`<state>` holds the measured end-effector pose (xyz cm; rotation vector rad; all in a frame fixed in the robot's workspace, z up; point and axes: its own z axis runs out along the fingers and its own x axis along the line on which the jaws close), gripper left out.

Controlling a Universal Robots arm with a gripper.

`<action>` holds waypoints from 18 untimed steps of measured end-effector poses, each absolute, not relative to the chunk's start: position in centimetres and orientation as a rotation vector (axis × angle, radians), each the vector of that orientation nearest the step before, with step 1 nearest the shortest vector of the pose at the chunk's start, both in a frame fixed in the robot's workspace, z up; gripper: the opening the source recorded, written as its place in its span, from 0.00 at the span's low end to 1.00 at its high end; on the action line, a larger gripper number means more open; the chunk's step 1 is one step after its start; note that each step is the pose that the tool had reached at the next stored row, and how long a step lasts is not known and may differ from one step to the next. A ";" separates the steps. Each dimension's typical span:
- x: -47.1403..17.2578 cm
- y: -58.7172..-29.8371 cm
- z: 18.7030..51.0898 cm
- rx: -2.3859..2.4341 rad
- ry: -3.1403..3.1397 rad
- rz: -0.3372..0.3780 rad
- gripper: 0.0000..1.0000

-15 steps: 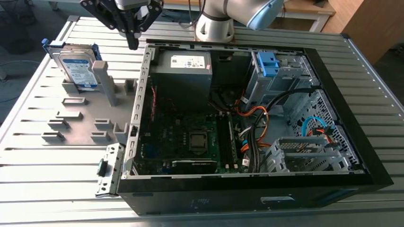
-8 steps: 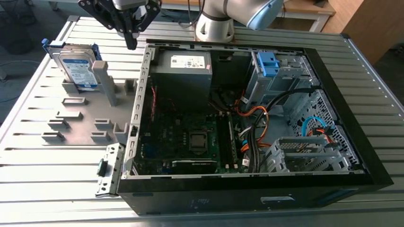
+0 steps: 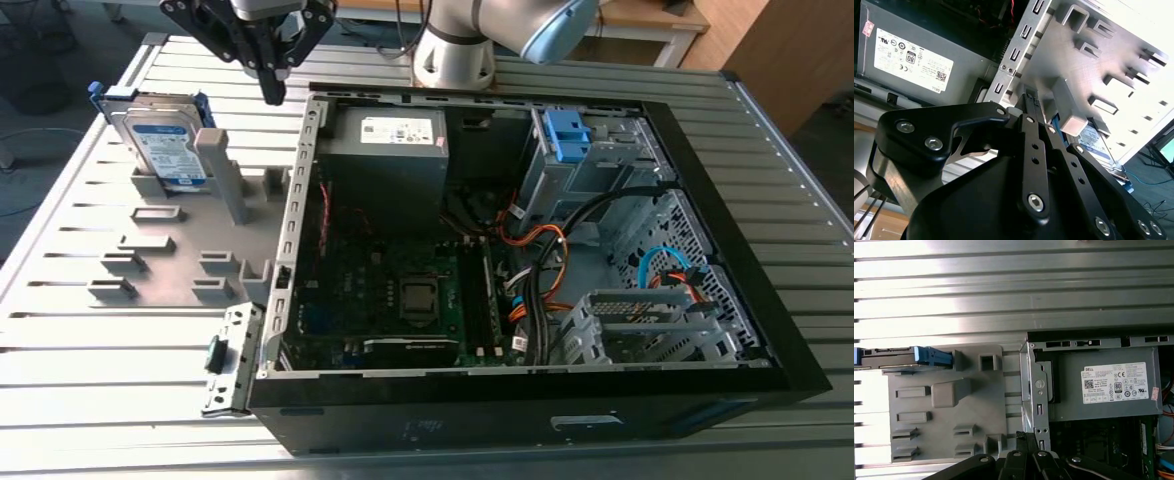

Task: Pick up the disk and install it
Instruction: 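Reach for the disk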

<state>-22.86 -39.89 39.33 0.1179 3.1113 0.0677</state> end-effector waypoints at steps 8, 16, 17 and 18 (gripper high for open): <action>-23.2 -39.9 39.3 0.118 3.111 0.068 0.11; -23.6 -39.9 39.3 0.118 3.111 0.068 0.11; -23.6 -39.9 39.3 0.118 3.111 0.068 0.11; -23.7 -39.9 39.3 0.118 3.111 0.068 0.11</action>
